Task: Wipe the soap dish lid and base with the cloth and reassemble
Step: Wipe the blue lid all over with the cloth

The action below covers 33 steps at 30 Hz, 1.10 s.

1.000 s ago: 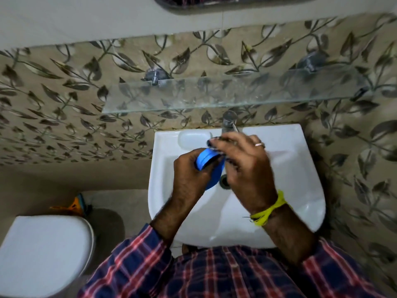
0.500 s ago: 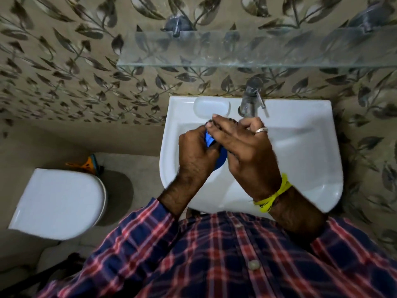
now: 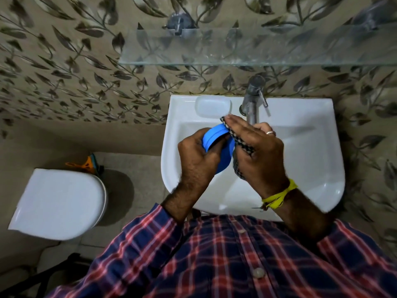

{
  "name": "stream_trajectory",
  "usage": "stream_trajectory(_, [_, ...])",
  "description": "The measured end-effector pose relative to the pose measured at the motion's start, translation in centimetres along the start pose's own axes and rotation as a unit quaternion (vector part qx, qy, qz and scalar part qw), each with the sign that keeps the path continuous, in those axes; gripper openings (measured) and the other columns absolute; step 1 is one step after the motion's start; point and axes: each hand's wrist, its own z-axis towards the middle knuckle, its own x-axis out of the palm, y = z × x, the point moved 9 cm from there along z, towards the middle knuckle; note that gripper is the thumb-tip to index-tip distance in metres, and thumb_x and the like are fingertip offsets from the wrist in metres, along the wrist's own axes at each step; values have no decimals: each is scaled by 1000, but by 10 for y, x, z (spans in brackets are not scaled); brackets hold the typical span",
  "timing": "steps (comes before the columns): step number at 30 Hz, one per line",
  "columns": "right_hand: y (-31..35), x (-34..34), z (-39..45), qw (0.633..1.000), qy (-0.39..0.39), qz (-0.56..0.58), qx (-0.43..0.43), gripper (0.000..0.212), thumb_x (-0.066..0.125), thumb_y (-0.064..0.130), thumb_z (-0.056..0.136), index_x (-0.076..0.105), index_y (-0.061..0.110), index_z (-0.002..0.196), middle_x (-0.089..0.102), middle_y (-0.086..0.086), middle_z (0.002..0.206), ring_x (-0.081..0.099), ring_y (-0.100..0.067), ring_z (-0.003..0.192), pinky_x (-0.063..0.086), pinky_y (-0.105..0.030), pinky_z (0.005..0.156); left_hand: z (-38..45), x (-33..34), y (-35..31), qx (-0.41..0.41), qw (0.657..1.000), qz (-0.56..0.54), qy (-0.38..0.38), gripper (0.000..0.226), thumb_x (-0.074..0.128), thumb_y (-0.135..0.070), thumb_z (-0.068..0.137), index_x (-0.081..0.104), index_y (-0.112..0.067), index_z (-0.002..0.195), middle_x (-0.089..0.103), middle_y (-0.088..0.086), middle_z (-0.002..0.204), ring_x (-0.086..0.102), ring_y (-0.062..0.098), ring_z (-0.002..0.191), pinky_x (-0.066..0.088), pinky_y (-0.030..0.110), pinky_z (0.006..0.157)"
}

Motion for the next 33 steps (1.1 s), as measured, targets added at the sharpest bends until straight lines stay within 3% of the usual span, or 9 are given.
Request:
stream_trajectory(3, [-2,3,-3,999,-12,18,36,54,63,-11,78,66,15,126,66,-1,128,60,-14,97,46,-16,93,0,0,8,-38,997,-60,-8,15,79,-4,83,76,-14,93,72,-5,77,70,15,71,61,39,69])
stream_trajectory(5, [-10,-1,-4,996,-32,38,70,48,67,-5,81,66,14,125,72,-2,115,62,-14,90,43,-6,91,-2,0,11,-60,994,-94,-9,13,80,-8,84,75,-18,90,74,-2,77,72,24,72,62,48,67])
stream_trajectory(7, [-15,-5,-6,994,-47,40,89,45,70,-3,81,68,13,123,74,-4,98,64,-17,79,43,-4,85,-5,4,14,-86,987,-136,3,13,79,-7,85,74,-18,90,74,-6,76,71,17,71,63,41,63])
stream_trajectory(10, [-5,-4,-2,999,-36,-26,28,44,65,-6,78,70,8,119,75,-5,108,59,-20,79,47,-20,80,-3,10,18,-116,980,-148,57,13,78,-3,84,73,-16,87,73,-6,75,69,15,71,60,38,63])
stream_trajectory(14, [11,-2,5,995,-2,-71,-70,44,52,-7,78,69,1,118,72,-10,117,58,-29,82,52,-34,75,13,16,6,-61,984,52,161,14,80,-6,81,72,-17,83,75,4,79,71,23,74,62,42,71])
stream_trajectory(19, [23,2,0,990,44,-88,-97,48,48,-1,82,66,10,126,68,-2,126,56,-26,84,46,-26,82,15,7,-7,-24,989,112,96,6,77,-3,78,73,-7,78,69,2,68,65,22,65,58,41,63])
stream_trajectory(24, [-2,1,-4,995,61,-75,-22,53,62,-12,74,68,8,123,71,-4,120,58,-31,82,56,-36,75,16,3,8,-67,988,107,92,14,87,-17,76,73,-13,78,66,-3,67,62,18,64,57,36,65])
stream_trajectory(28, [15,8,-2,992,62,-85,-73,51,48,-3,80,65,10,126,69,-2,124,55,-26,84,50,-30,76,20,-5,3,-41,991,109,70,11,84,-13,77,73,-16,78,66,-10,67,62,13,63,54,27,63])
stream_trajectory(33, [-11,-1,2,996,43,-73,-19,52,59,-16,73,70,8,118,72,-5,117,58,-34,80,56,-38,73,17,-4,2,-45,992,97,62,13,84,-14,79,76,-7,86,73,4,76,69,24,72,59,40,70])
